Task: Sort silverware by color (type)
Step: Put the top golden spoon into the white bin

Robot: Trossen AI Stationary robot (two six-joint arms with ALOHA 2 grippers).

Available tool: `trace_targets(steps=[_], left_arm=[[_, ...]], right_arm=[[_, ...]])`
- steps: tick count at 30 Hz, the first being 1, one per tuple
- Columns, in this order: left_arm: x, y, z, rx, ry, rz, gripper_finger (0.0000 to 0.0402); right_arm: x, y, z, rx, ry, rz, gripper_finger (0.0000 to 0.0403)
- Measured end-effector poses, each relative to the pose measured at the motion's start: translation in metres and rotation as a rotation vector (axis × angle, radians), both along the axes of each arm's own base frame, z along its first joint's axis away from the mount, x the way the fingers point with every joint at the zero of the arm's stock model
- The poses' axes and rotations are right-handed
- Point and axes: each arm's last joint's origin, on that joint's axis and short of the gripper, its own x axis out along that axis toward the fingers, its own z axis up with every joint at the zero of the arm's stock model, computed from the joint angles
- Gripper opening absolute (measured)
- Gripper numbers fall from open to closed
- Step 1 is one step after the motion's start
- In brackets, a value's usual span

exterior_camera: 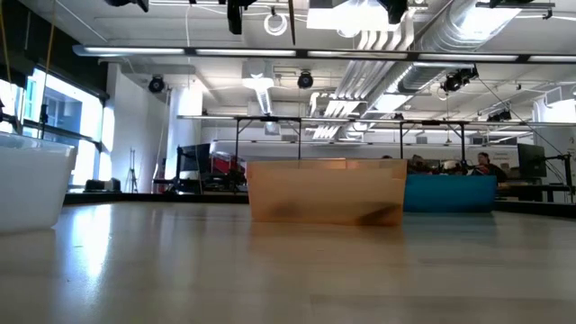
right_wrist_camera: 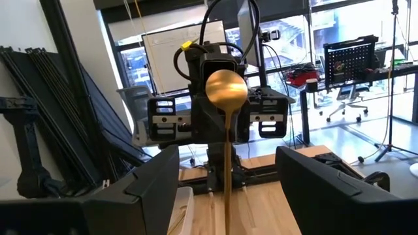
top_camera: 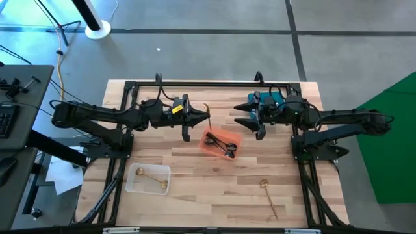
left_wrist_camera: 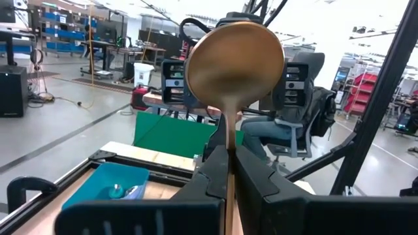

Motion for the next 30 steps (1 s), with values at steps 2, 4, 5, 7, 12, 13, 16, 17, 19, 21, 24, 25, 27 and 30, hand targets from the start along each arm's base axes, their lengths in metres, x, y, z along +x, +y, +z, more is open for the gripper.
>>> trace_targets(steps=[2,4,5,7,12,13,16,17,19,21,24,25,27,30], left_arm=[[0.0,0.0,0.0,0.0,0.0,0.0,0.0],[0.0,0.0,0.0,0.0,0.0,0.0,0.0],[0.0,0.0,0.0,0.0,0.0,0.0,0.0],[0.0,0.0,0.0,0.002,0.0,0.0,0.0],[0.0,0.0,0.0,0.016,0.002,0.001,0.0],[0.0,0.0,0.0,0.017,0.002,0.001,0.0],[0.0,0.0,0.0,0.017,0.002,0.001,0.0],[0.0,0.0,0.0,0.017,0.002,0.001,0.0],[0.0,0.0,0.0,0.016,0.002,0.001,0.0],[-0.002,0.0,0.002,0.018,0.001,-0.011,0.0],[-0.005,-0.003,0.016,0.041,-0.008,-0.048,0.0],[-0.008,-0.006,0.019,0.057,0.016,-0.067,0.0],[-0.011,-0.011,0.026,0.093,0.096,-0.098,0.0],[-0.022,-0.022,0.032,0.125,0.302,-0.147,0.0]], right_arm=[[0.0,0.0,0.0,0.002,0.0,0.0,0.0239],[0.0,0.0,0.0,0.002,0.0,0.0,0.0239],[0.0,0.0,0.0,0.002,0.0,0.0,0.0239],[0.0,0.0,0.0,0.002,0.0,0.0,0.0239],[0.0,0.0,0.0,-0.003,0.0,-0.001,0.0239],[0.0,0.0,0.0,-0.003,0.0,-0.001,0.0239],[0.0,0.0,0.0,-0.004,0.0,-0.001,0.0239],[0.0,0.0,0.0,-0.004,0.0,-0.001,0.0239],[0.0,0.0,0.0,-0.003,0.0,-0.011,0.0239],[0.0,-0.001,0.0,-0.001,0.001,-0.026,0.0239],[0.0,-0.001,0.0,0.001,0.002,-0.044,0.0239],[0.0,-0.001,0.0,0.001,0.004,-0.048,0.0239],[0.0,-0.002,-0.001,0.002,0.007,-0.052,0.0239],[0.0,-0.002,-0.001,0.002,0.014,-0.052,0.0239]])
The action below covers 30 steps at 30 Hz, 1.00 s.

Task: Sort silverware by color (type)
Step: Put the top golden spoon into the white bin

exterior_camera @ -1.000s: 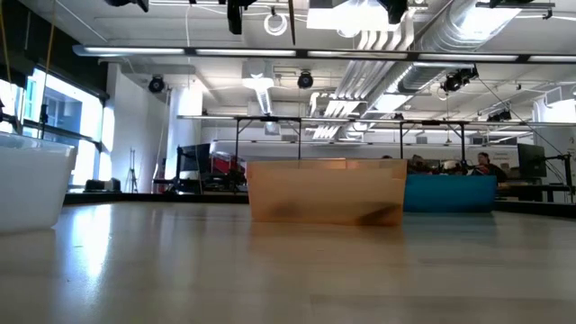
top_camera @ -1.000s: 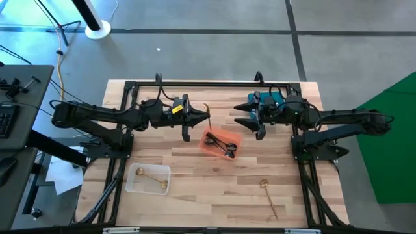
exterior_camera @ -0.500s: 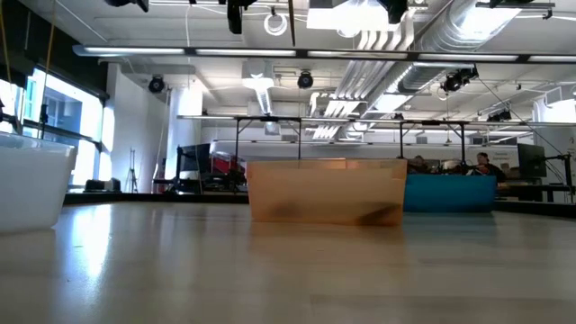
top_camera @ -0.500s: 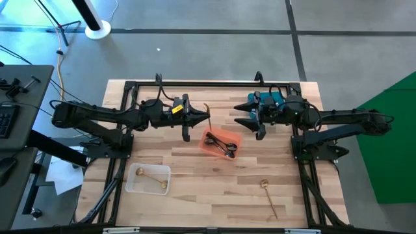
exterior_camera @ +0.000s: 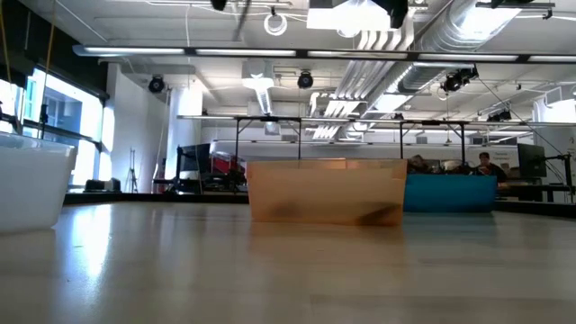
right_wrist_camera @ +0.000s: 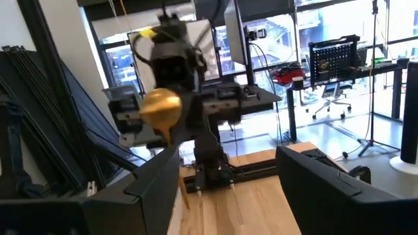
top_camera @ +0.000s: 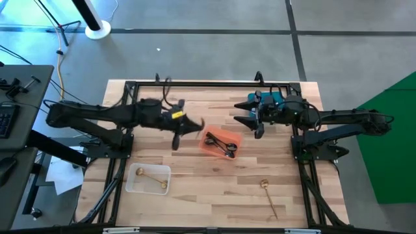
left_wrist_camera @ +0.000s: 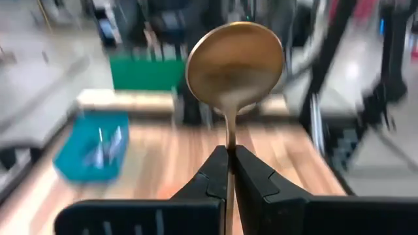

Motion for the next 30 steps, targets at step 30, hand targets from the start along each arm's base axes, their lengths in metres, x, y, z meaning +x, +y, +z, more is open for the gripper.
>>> trace_targets(steps=[30], left_arm=[[-0.097,-0.1,-0.073,0.08,0.993,-0.201,0.0]], right_arm=[[0.019,-0.001,-0.012,0.084,0.018,0.015,0.0239]])
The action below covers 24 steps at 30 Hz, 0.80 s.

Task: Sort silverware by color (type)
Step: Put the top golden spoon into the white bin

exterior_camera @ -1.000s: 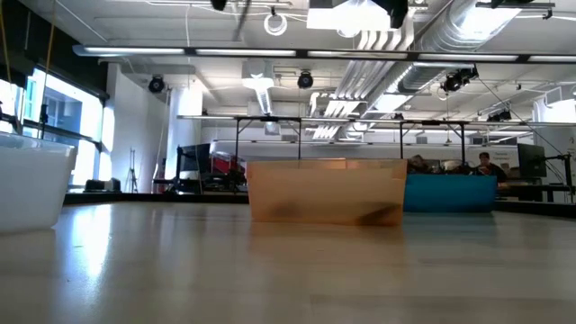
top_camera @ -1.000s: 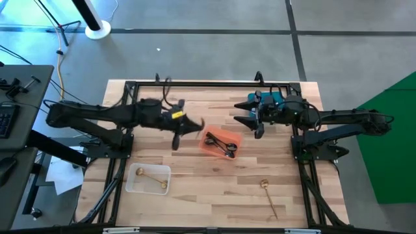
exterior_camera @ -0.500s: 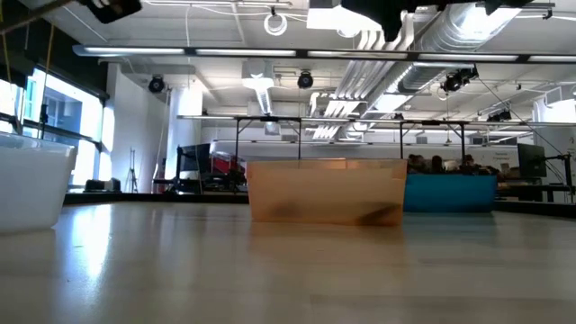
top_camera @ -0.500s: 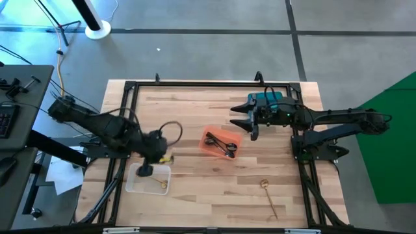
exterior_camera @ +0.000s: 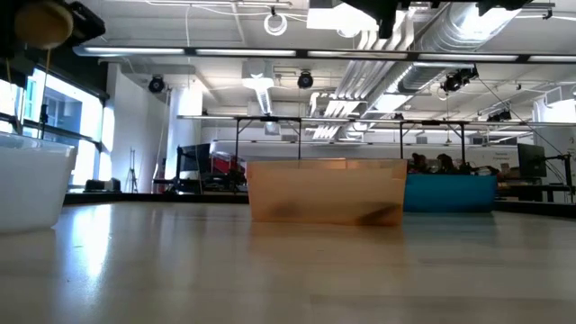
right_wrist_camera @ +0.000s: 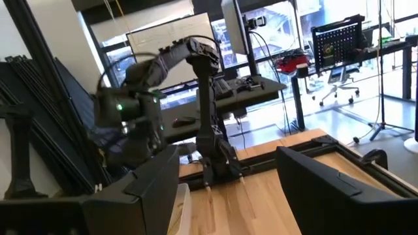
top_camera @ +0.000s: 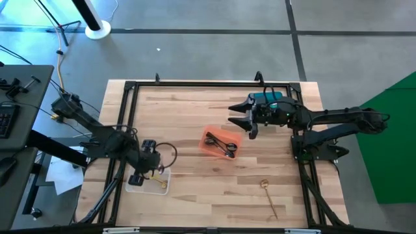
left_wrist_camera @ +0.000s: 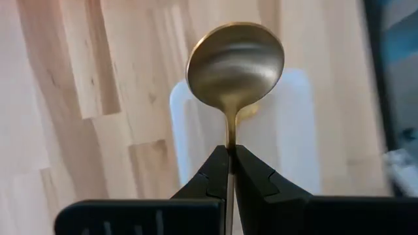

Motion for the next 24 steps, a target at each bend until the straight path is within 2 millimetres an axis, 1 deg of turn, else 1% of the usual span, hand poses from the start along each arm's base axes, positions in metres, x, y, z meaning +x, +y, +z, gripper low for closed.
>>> trace_targets(steps=[4,7,10,12,15,17,20,24], left_arm=[[-0.003,0.0,-0.023,0.03,0.036,-0.034,0.0],[-0.008,0.001,-0.043,0.001,0.103,-0.056,0.0],[-0.007,0.0,-0.056,-0.04,0.092,-0.067,0.0],[-0.005,-0.002,-0.06,-0.066,0.05,-0.072,0.0],[0.001,-0.006,-0.058,-0.106,-0.022,-0.081,0.0],[0.003,-0.007,-0.057,-0.117,-0.039,-0.081,0.0],[0.002,-0.006,-0.059,-0.101,-0.013,-0.08,0.0],[0.0,-0.005,-0.067,-0.055,0.06,-0.083,0.0]], right_arm=[[0.0,0.0,0.0,-0.004,0.002,0.0,0.0239],[0.0,0.0,-0.001,-0.004,0.008,0.0,0.0239],[0.0,0.0,-0.001,-0.003,0.012,0.001,0.0239],[0.0,0.0,-0.002,-0.002,0.021,0.001,0.0239],[0.0,0.0,-0.003,-0.002,0.03,0.001,0.0239],[0.0,0.0,-0.003,-0.002,0.035,0.001,0.0239],[0.0,0.0,-0.003,-0.002,0.037,0.001,0.0239],[0.0,0.0,-0.004,-0.002,0.038,0.001,0.0239]])
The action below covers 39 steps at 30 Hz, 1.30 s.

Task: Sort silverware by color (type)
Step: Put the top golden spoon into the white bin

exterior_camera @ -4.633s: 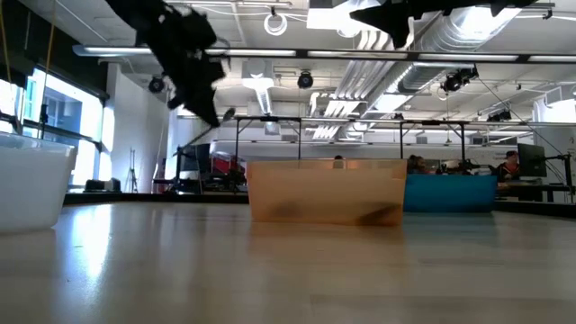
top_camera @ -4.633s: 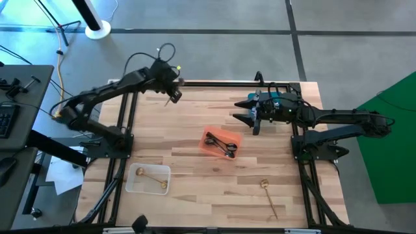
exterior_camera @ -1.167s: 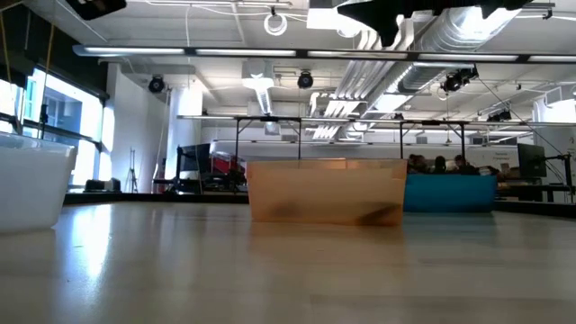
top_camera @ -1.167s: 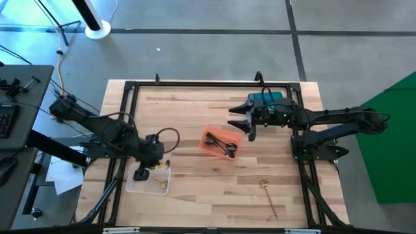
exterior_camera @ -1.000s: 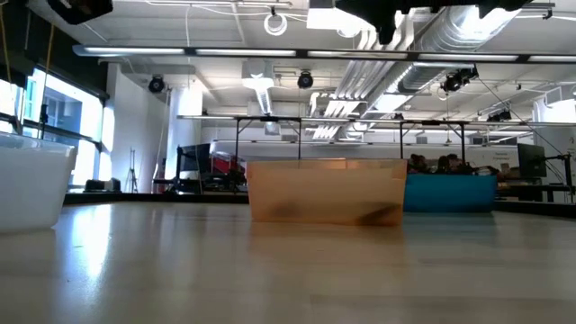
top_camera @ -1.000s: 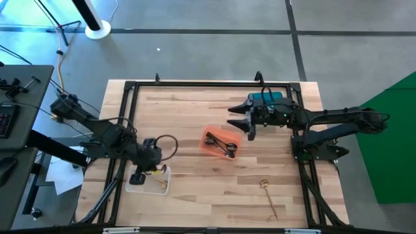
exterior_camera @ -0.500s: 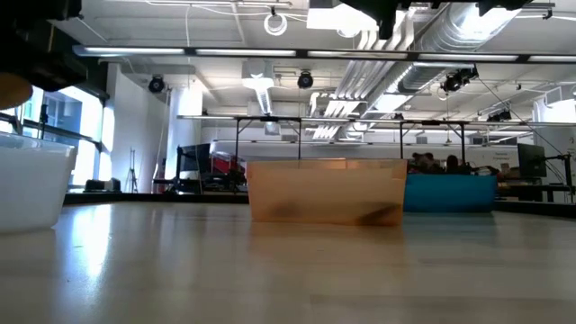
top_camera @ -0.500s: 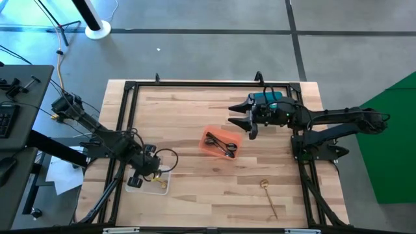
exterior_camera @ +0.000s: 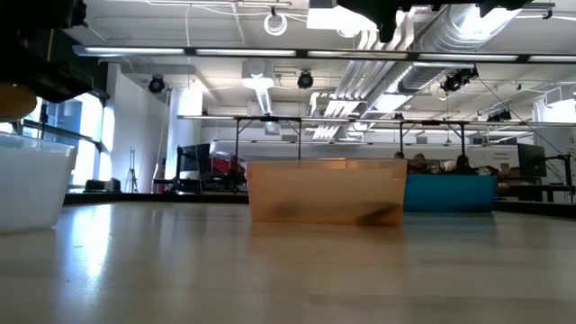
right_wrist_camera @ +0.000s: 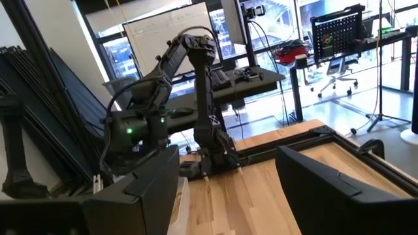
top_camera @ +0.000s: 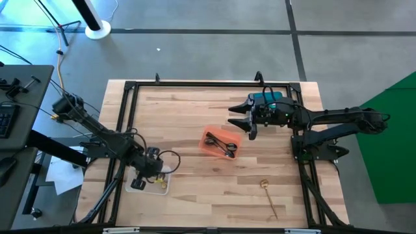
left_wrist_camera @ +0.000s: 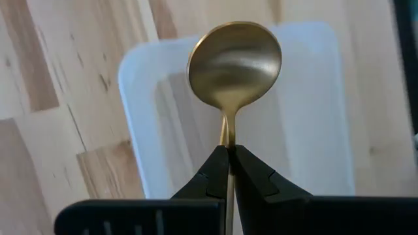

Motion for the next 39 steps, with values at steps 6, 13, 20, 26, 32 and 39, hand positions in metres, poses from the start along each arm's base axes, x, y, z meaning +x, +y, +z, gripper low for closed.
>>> trace_targets(steps=[6,13,20,26,32,39], left_arm=[[0.007,-0.006,-0.017,0.025,0.072,-0.103,0.0],[0.017,-0.013,-0.043,0.078,0.167,-0.156,0.0],[0.023,-0.018,-0.058,0.091,0.216,-0.193,0.0],[0.023,-0.019,-0.06,0.082,0.221,-0.198,0.0],[0.024,-0.019,-0.061,0.079,0.218,-0.196,0.0014],[0.024,-0.02,-0.061,0.082,0.21,-0.202,0.004]], right_arm=[[0.0,0.0,-0.003,0.002,0.026,0.0,0.0239],[0.0,0.0,-0.006,0.005,0.061,0.0,0.0239],[0.0,0.0,-0.008,0.006,0.079,0.0,0.0239],[0.0,0.0,-0.008,0.006,0.081,0.0,0.0239],[0.0,0.0,-0.008,0.006,0.081,0.0,0.0239],[0.0,0.0,-0.008,0.006,0.081,0.001,0.0239]])
